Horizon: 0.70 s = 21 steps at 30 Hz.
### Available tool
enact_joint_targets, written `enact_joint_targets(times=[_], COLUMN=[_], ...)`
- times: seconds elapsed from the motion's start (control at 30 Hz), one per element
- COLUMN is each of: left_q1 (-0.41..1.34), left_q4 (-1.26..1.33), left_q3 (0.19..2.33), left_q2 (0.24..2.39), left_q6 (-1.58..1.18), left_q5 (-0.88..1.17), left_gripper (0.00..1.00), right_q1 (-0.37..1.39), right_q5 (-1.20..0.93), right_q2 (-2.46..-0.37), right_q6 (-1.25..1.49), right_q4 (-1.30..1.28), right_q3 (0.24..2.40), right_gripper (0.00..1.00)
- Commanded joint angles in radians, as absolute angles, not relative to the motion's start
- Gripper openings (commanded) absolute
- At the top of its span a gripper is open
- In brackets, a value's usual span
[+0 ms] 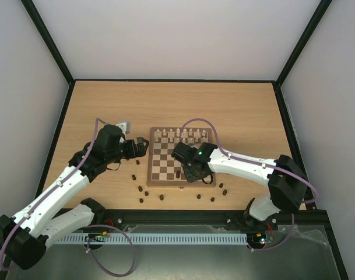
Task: Set up the chess pieces on the board
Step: Place the chess piece on the chessboard.
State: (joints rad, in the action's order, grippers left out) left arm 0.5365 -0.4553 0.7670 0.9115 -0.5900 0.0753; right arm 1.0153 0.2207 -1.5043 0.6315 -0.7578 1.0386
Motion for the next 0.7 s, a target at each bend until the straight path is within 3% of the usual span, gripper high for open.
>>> enact_joint_targets(times=[0.0, 0.67], left_q1=[0.539, 0.538], left_q4=[-0.452, -0.445], left_q3=[0.753, 0.745], left_q2=[0.909, 0.915], left_q6=[-0.581, -0.578], left_q5=[0.065, 0.058], left_gripper=[1.00, 1.00], right_q1=[0.999, 0.998], right_q5=[0.202, 0.160], right_q2=[-1.541, -1.598], right_q6=[0.572, 0.556], right_q4=[-0.769, -0.734], right_q3=[1.075, 1.080], right_gripper=[0.09, 0.11])
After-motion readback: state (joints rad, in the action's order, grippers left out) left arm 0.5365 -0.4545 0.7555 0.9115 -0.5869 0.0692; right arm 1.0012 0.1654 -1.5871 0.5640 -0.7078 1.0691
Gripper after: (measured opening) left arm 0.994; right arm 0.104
